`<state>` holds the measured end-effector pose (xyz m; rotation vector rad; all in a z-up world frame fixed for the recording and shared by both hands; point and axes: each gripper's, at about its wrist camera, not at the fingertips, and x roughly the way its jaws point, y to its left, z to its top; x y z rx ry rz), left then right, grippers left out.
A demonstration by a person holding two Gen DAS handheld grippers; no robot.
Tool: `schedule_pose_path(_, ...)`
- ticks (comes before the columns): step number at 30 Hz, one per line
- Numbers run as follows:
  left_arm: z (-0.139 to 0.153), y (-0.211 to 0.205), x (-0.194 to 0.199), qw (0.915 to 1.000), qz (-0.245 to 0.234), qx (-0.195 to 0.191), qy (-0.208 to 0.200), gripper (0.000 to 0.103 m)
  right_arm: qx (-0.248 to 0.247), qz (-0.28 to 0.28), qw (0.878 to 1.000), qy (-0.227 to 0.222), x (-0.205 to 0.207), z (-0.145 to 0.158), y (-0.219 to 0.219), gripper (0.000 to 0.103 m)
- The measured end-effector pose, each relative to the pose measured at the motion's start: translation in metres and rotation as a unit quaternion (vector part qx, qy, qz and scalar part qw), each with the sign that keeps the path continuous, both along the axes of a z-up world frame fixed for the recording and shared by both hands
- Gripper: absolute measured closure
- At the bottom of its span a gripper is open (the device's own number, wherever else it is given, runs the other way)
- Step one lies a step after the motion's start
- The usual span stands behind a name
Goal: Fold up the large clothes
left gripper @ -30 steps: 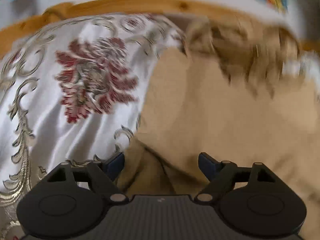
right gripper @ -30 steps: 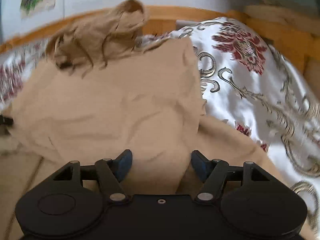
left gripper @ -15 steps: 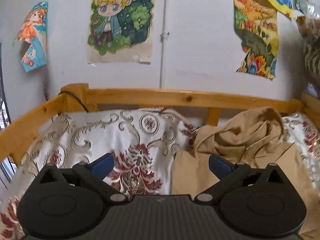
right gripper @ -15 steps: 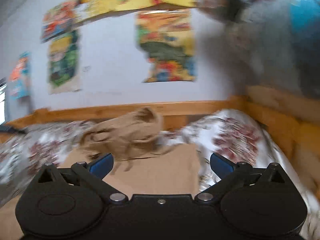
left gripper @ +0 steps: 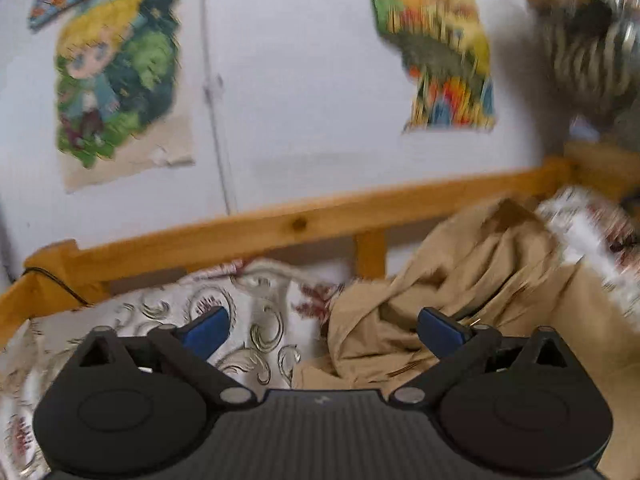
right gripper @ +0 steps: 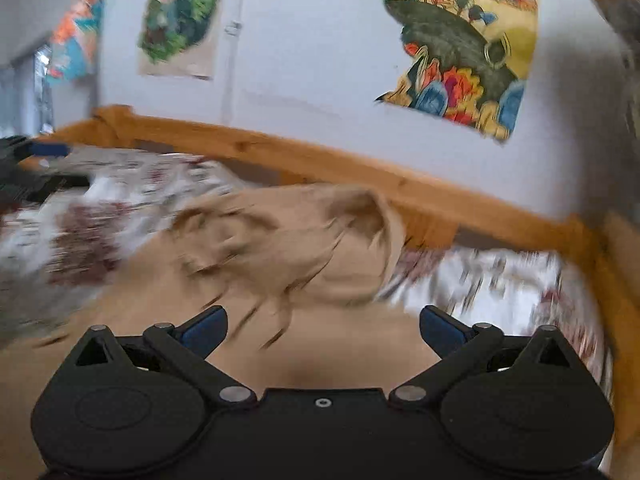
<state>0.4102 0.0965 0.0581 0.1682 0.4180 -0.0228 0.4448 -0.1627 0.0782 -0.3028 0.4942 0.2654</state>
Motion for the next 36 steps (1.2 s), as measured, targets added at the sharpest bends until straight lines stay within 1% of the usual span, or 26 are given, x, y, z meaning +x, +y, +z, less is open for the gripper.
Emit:
schedule_pose_path(1,-0.008,-0.003,0.013,0.9999,0.001,0.012,0.01,0.01,-0.003,-0.016,1.0,-0.011,0.02,-0.001,0.003,0.009)
schedule_pose_path(3,-0.022,-0.009,0.043,0.9987,0.006,0.044,0.026,0.012,0.006,-0.04,0.999,-0.018,0.055,-0.003,0.002,0.009)
schedule_pose_path(5,-0.037,-0.012,0.068,0.9972,0.008,0.062,0.04,0.02,0.019,-0.048,0.999,-0.008,0.084,-0.008,-0.003,0.014)
schedule_pose_path(6,-0.043,-0.011,0.077,0.9968,0.008,0.063,0.05,0.023,0.021,-0.051,0.998,-0.005,0.097,-0.012,-0.007,0.018)
schedule_pose_path(7,-0.048,-0.011,0.087,0.9965,0.008,0.057,0.06,0.029,0.024,-0.055,0.998,-0.006,0.108,-0.016,-0.01,0.02)
schedule_pose_path(8,-0.051,-0.01,0.094,0.9968,0.01,0.046,0.065,0.033,0.029,-0.06,0.998,-0.008,0.117,-0.019,-0.014,0.023)
schedule_pose_path(9,-0.052,-0.008,0.099,0.9974,0.013,0.029,0.064,0.04,0.041,-0.062,0.997,-0.011,0.124,-0.02,-0.018,0.025)
schedule_pose_path(10,-0.052,-0.005,0.103,0.9981,0.012,0.01,0.06,0.051,0.059,-0.063,0.996,-0.011,0.13,-0.023,-0.022,0.027)
schedule_pose_path(11,-0.051,-0.003,0.104,0.9983,0.008,-0.005,0.058,0.076,0.076,-0.064,0.995,-0.006,0.136,-0.024,-0.026,0.035)
schedule_pose_path(12,-0.05,-0.001,0.106,0.9981,0.002,-0.019,0.059,0.09,0.085,-0.061,0.994,0.0,0.139,-0.025,-0.026,0.053)
schedule_pose_path(13,-0.049,-0.001,0.106,0.9979,0.002,-0.027,0.058,0.094,0.093,-0.058,0.994,0.01,0.142,-0.027,-0.026,0.064)
schedule_pose_path(14,-0.046,-0.002,0.104,0.9983,0.007,-0.027,0.051,0.099,0.094,-0.051,0.994,0.017,0.144,-0.03,-0.026,0.081)
schedule_pose_path(15,-0.043,-0.003,0.099,0.999,0.014,-0.027,0.032,0.1,0.094,-0.048,0.994,0.012,0.141,-0.032,-0.025,0.09)
schedule_pose_path(16,-0.039,-0.002,0.093,0.9992,0.022,-0.031,0.012,0.101,0.091,-0.048,0.995,-0.017,0.133,-0.032,-0.024,0.097)
schedule_pose_path(17,-0.036,0.0,0.087,0.9985,0.035,-0.041,-0.008,0.101,0.085,-0.052,0.993,-0.058,0.12,-0.031,-0.023,0.1)
schedule_pose_path(19,-0.029,0.009,0.071,0.9953,0.042,-0.072,-0.05,0.101,0.089,-0.067,0.985,-0.13,0.094,-0.028,-0.027,0.1)
schedule_pose_path(20,-0.027,0.012,0.061,0.9928,0.038,-0.083,-0.077,0.101,0.108,-0.066,0.979,-0.163,0.076,-0.028,-0.031,0.101)
schedule_pose_path(21,-0.025,0.009,0.049,0.9907,0.038,-0.08,-0.103,0.101,0.103,-0.066,0.973,-0.195,0.059,-0.029,-0.028,0.101)
schedule_pose_path(22,-0.024,0.006,0.038,0.9881,0.041,-0.077,-0.126,0.101,0.087,-0.064,0.967,-0.23,0.041,-0.033,-0.023,0.101)
schedule_pose_path(23,-0.025,0.005,0.03,0.9863,0.042,-0.081,-0.138,0.101,0.069,-0.061,0.96,-0.265,0.021,-0.039,-0.018,0.101)
schedule_pose_path(25,-0.032,0.001,0.013,0.9864,0.035,-0.076,-0.141,0.101,0.032,-0.057,0.951,-0.303,-0.011,-0.053,-0.013,0.101)
schedule_pose_path(27,-0.044,-0.004,-0.003,0.9881,0.021,-0.057,-0.141,0.1,0.007,-0.052,0.953,-0.298,-0.031,-0.069,-0.014,0.101)
schedule_pose_path(30,-0.066,-0.013,-0.022,0.9923,-0.008,-0.025,-0.121,0.1,-0.011,-0.045,0.966,-0.255,-0.044,-0.092,-0.024,0.101)
schedule_pose_path(34,-0.087,-0.021,-0.036,0.9951,-0.039,0.01,-0.09,0.1,-0.017,-0.029,0.978,-0.205,-0.048,-0.111,-0.03,0.097)
schedule_pose_path(35,-0.09,-0.02,-0.038,0.9956,-0.047,0.011,-0.08,0.099,-0.015,-0.028,0.981,-0.19,-0.052,-0.116,-0.031,0.096)
schedule_pose_path(36,-0.092,-0.017,-0.039,0.9963,-0.061,0.007,-0.06,0.099,-0.011,-0.027,0.983,-0.18,-0.054,-0.118,-0.032,0.088)
